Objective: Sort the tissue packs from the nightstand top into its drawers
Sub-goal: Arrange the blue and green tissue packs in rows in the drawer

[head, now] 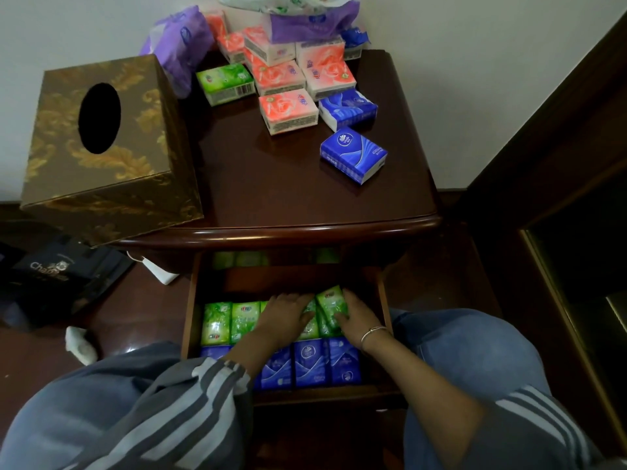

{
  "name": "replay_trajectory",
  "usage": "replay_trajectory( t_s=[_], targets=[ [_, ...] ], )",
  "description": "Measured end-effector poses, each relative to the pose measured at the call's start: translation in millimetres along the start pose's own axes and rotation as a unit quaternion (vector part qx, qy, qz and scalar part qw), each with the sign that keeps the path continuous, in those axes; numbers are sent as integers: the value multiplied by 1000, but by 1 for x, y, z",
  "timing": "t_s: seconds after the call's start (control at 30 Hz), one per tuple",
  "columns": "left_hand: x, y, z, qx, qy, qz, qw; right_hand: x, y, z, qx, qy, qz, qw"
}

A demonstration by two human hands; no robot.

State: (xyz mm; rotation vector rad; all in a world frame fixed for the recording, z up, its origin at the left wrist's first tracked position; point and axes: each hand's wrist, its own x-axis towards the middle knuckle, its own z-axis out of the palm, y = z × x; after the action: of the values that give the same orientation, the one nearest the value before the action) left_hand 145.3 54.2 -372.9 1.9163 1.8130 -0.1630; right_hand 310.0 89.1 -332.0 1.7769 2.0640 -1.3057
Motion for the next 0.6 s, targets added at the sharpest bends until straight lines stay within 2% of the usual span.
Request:
replay_trajectory(
  t_s=[0.1, 0.17, 0.27, 0.3, 0.37, 0.4, 0.43, 0.6],
  targets=[
    [-3, -1, 2, 3, 21, -35, 999, -1, 1, 9, -24, -64, -3, 998],
    [-7, -3, 5, 5, 23, -40, 999, -3, 4, 9, 11, -78, 11, 997],
    [-12, -6, 11, 25, 21, -13, 999, -4, 10, 2, 141, -29, 96, 985],
    [-13, -7, 12, 27, 24, -9, 999, -5, 11, 2, 228, -17, 140, 963],
    [-13, -7, 14, 35, 27, -5, 999, -7, 6, 7, 439, -67, 215, 870],
    [-13, -6, 15, 39, 28, -5, 999, -8, 3, 10, 510, -91, 231, 824],
    [-13, -5, 15, 42, 28, -5, 999, -8, 1, 15, 542, -105, 234, 800],
    [-16, 0, 14, 47, 19, -15, 999, -12, -3, 19, 582, -100, 225, 775]
  ],
)
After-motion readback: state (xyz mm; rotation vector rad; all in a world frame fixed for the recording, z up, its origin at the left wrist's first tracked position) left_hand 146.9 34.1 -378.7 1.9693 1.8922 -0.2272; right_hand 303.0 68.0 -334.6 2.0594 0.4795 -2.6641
